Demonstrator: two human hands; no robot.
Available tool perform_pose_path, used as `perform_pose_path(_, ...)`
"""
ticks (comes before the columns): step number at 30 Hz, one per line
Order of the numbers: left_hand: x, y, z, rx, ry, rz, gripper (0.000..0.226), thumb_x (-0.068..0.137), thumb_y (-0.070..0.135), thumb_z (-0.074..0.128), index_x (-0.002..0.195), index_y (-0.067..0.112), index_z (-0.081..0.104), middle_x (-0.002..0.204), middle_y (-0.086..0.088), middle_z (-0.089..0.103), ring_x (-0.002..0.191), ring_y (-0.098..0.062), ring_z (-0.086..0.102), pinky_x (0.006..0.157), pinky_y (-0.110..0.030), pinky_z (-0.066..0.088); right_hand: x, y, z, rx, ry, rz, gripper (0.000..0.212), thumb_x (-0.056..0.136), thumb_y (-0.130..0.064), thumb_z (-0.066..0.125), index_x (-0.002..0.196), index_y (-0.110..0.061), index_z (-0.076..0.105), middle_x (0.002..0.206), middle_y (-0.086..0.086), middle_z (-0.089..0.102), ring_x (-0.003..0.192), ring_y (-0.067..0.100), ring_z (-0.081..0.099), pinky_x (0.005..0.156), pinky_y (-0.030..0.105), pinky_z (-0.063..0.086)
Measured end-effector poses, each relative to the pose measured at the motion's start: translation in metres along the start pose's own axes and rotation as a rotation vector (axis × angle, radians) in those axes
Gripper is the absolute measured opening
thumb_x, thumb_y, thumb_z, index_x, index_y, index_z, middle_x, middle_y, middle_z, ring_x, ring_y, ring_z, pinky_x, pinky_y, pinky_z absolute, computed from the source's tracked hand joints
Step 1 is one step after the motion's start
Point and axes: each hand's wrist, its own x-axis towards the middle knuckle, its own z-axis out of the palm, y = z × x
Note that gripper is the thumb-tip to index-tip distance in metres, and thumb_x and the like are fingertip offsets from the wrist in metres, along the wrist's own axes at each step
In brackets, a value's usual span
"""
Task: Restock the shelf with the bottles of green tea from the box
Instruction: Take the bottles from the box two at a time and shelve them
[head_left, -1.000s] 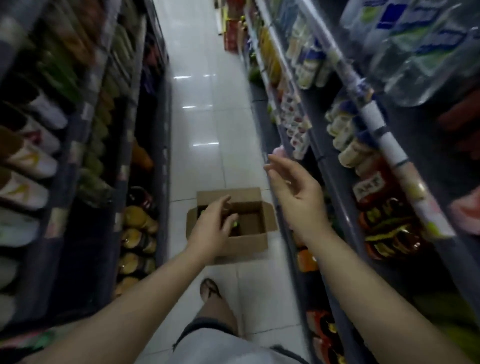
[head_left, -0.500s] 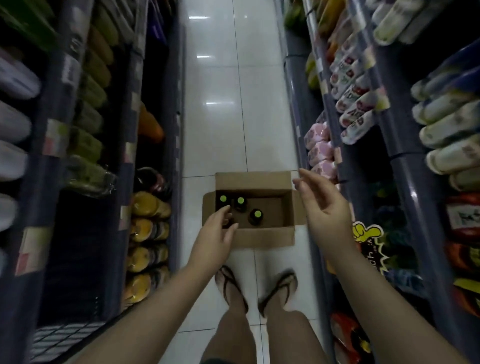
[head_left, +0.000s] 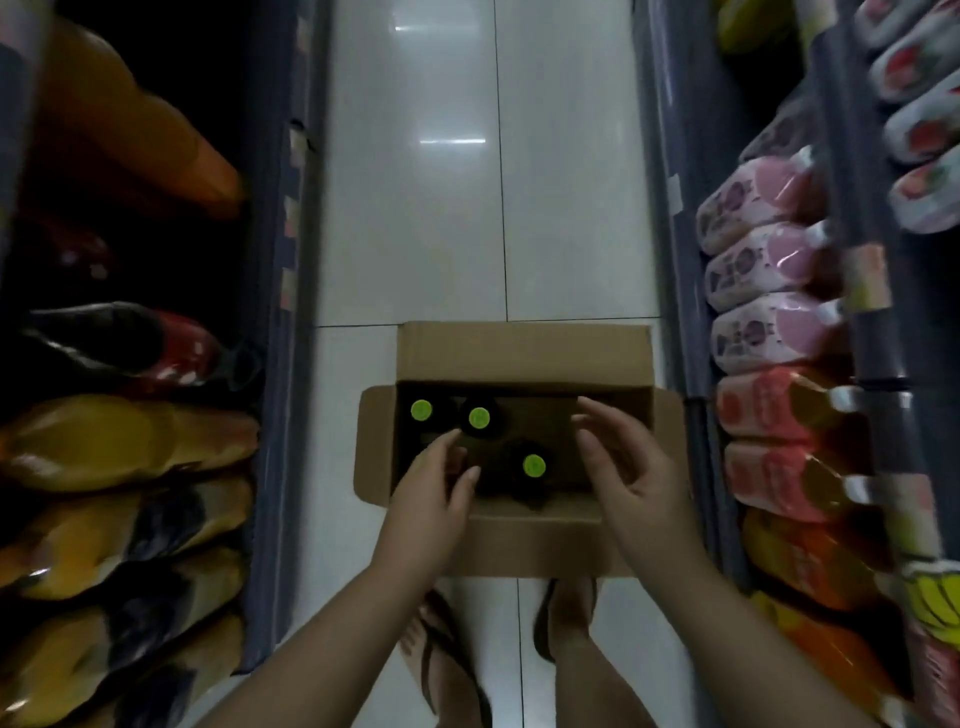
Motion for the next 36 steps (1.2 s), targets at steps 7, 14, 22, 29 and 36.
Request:
perform_pose_path(7, 0.091, -0.071, 0.072, 0.015, 0.070, -0.078, 0.056, 0.095, 0.031, 0.052, 0.146, 0.023, 0.031, 0.149, 0.002, 0.039, 0.136, -0.015, 0.039, 0.111, -0.033, 0.036, 0.073, 0.132, 0.024, -0.117, -0.128, 0.084, 0.038, 0.085, -0.039, 0.056, 0.122, -0.044, 0.052, 0.120, -0.027, 0.053, 0.111, -0.015, 0.048, 0.089, 0.018, 0.048)
perform_pose_path(14, 0.123, -0.097, 0.107, 0.036, 0.075, -0.121, 0.069, 0.090, 0.029, 0.061, 0.147, 0.016, 0.025, 0.152, -0.006, 0.034, 0.139, -0.019, 0.033, 0.105, -0.021, 0.025, 0.087, 0.190, 0.042, -0.184, -0.241, 0.095, 0.062, 0.068, -0.071, 0.061, 0.125, -0.048, 0.050, 0.129, -0.030, 0.045, 0.118, -0.017, 0.040, 0.099, 0.011, 0.037)
perform_pose_path(22, 0.156, -0.103, 0.127, -0.038, 0.161, -0.127, 0.085, 0.074, 0.029, 0.078, 0.144, 0.025, 0.031, 0.143, -0.009, 0.048, 0.133, -0.024, 0.044, 0.107, -0.032, 0.036, 0.099, 0.230, 0.057, -0.442, -0.398, 0.028, 0.088, 0.058, -0.052, 0.078, 0.131, -0.051, 0.031, 0.148, -0.010, 0.031, 0.141, 0.008, 0.022, 0.108, 0.010, 0.010)
perform_pose_path(29, 0.149, -0.099, 0.129, -0.078, 0.128, -0.093, 0.072, 0.072, 0.024, 0.080, 0.134, 0.027, 0.045, 0.126, -0.003, 0.061, 0.119, -0.019, 0.056, 0.100, -0.029, 0.043, 0.099, 0.231, 0.053, -0.345, -0.307, -0.031, 0.061, 0.071, -0.028, 0.079, 0.121, -0.045, 0.049, 0.133, -0.007, 0.054, 0.128, 0.005, 0.044, 0.100, 0.000, 0.021)
perform_pose_path(36, 0.091, -0.042, 0.087, -0.114, 0.133, -0.013, 0.066, 0.070, 0.034, 0.080, 0.128, 0.040, 0.049, 0.119, 0.013, 0.062, 0.113, -0.007, 0.057, 0.099, -0.036, 0.049, 0.062, 0.146, -0.002, -0.216, -0.126, -0.034, 0.060, 0.070, -0.026, 0.081, 0.119, -0.049, 0.053, 0.124, -0.034, 0.049, 0.114, -0.023, 0.042, 0.088, -0.004, 0.032)
